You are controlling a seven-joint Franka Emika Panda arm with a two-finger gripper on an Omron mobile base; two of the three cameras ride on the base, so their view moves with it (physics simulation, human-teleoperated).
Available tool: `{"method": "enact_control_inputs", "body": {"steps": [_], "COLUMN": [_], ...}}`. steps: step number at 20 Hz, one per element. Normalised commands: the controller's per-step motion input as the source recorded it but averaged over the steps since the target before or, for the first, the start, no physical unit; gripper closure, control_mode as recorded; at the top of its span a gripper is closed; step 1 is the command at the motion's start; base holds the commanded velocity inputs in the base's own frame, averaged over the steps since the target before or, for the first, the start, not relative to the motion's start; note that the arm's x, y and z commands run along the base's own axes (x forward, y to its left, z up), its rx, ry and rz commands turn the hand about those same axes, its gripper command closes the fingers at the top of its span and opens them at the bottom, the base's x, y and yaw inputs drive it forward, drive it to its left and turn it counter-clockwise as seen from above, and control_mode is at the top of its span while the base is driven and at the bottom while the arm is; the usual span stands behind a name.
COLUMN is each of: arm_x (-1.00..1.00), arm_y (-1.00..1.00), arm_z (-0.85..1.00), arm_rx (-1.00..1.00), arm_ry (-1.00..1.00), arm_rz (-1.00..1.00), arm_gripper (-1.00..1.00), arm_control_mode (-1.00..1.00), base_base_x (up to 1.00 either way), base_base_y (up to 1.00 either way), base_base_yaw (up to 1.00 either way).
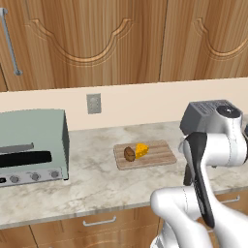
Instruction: Retrieve the reheated potato from the microwave, then place the potato, cheese, and condiment on the cutting board.
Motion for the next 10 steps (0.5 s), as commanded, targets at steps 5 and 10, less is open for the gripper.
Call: {"method": "enact_control_inputs", "body": {"steps": [5,10], "arm_x": [0.05,0.15], "arm_y": [-0.08,-0.03], "arm_z": [-0.14,-0.2], "arm_rx": [0.0,0.0], "arm_ry": [0.0,0.0], "arm_rz": [-0.08,-0.13], "arm_gripper": [-1.0,-1.0], "arm_control_mode": [-1.0,-1.0], "base_base_x": [0.0,0.0], "base_base_y": [0.0,0.0], "base_base_yaw": [0.0,0.0]}}
